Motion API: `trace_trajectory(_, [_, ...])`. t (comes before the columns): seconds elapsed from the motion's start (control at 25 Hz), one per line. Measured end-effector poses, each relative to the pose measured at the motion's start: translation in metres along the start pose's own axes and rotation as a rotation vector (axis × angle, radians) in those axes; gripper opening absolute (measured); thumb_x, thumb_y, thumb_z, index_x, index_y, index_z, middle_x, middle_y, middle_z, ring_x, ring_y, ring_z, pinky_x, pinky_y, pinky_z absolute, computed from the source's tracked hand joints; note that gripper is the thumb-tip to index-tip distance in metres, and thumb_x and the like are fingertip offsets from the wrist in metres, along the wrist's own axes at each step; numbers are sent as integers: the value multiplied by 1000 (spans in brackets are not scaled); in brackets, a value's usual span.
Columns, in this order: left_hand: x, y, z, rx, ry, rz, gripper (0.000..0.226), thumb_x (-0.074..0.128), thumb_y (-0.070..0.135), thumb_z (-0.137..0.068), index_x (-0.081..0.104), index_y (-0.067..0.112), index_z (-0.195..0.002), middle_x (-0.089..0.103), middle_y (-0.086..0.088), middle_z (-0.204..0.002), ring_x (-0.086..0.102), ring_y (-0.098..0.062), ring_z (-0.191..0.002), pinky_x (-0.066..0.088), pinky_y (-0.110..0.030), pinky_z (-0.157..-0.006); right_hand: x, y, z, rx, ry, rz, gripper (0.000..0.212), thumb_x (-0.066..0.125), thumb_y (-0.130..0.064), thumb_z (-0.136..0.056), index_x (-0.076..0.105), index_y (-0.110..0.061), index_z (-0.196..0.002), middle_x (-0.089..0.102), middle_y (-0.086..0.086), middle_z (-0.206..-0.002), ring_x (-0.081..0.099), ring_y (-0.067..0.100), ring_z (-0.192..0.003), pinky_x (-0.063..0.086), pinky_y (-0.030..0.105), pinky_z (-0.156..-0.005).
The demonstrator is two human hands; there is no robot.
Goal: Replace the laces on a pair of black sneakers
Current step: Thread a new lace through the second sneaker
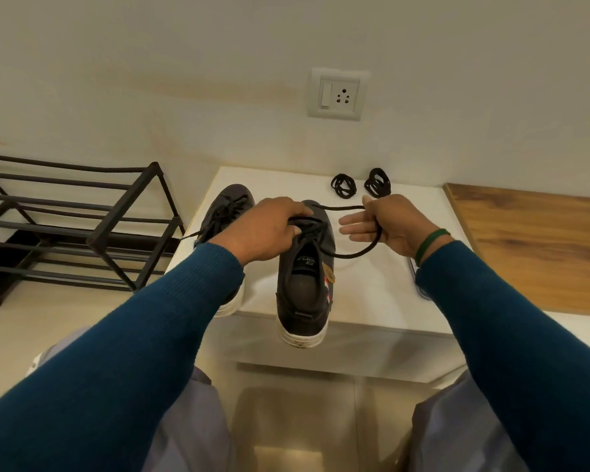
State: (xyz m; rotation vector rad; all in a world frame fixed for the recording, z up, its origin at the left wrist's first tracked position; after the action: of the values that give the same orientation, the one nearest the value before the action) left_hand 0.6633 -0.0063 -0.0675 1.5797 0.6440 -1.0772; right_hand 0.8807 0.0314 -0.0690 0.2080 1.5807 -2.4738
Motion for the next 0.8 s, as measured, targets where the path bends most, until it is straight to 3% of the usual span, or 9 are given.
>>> trace_trajectory(0.08, [5,6,-1,26,30,21,47,54,12,-99,52,28,-143,52,4,-144,46,-18,-133,36,-34,-112,-3,4,2,-41,96,537,59,45,-38,-105,30,0,-148,59,17,-132,63,35,-112,55,45,-94])
trace_trajectory(0.16, [9,9,-2,54,4,40,48,51,9,-99,52,30,-143,53,4,-145,48,-18,-132,37,-33,-111,4,6,5,-290,239,939,54,53,-36,-101,41,-6,-144,50,15,-142,52,33,-125,46,42,-102])
trace_trajectory(0.24, [11,11,-5,66,-29,44,47,49,9,-100,53,30,-141,56,2,-141,51,-18,-128,39,-32,-106,15,4,14,-422,190,811,34,55,-32,-100,59,-11,-126,62,10,-128,60,26,-115,49,39,-96])
trace_trajectory(0.32, [10,12,-5,50,-32,60,41,50,11,-101,56,28,-138,60,3,-132,55,-17,-119,43,-30,-99,26,8,24,-284,-78,583,23,55,-34,-99,65,-16,-108,73,6,-106,70,21,-95,55,37,-81])
trace_trajectory(0.44, [1,10,-7,39,-10,-5,25,54,20,-100,69,25,-120,64,3,-118,59,-15,-104,47,-31,-90,30,15,36,-215,-326,509,27,63,-36,-96,60,-19,-117,75,5,-97,72,15,-88,49,24,-69])
trace_trajectory(0.52, [-8,5,-5,10,67,-19,19,58,21,-99,74,25,-108,65,6,-109,58,-10,-88,47,-30,-82,31,15,39,-289,-335,469,41,71,-31,-91,56,-17,-127,76,5,-93,71,8,-83,46,16,-68])
trace_trajectory(0.6, [-18,-4,-1,-57,121,65,15,61,21,-97,74,31,-97,69,15,-89,62,-6,-75,44,-25,-74,36,16,41,-375,-320,475,48,74,-23,-90,56,-13,-133,76,4,-83,72,10,-81,47,18,-77])
trace_trajectory(0.68, [-23,-11,5,-83,53,175,16,64,18,-94,72,32,-93,72,16,-69,69,2,-67,48,-22,-68,37,16,40,-399,-334,446,43,72,-15,-91,59,-11,-132,73,4,-76,70,15,-77,51,24,-83])
trace_trajectory(0.8, [-20,-15,12,-81,-59,211,14,64,21,-97,72,31,-102,74,9,-71,71,0,-66,53,-20,-65,19,10,34,-438,-192,557,20,68,-15,-94,72,-13,-113,73,4,-82,69,18,-75,59,34,-80])
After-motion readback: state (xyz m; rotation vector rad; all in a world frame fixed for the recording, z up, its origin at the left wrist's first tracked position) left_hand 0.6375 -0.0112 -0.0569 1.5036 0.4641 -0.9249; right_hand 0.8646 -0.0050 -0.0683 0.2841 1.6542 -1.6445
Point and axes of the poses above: each hand's wrist, its own z-axis away from the middle knuckle, its own x-axis out of the palm, y = z × x, the point moved 2 cm from there along -z, towards the middle knuckle
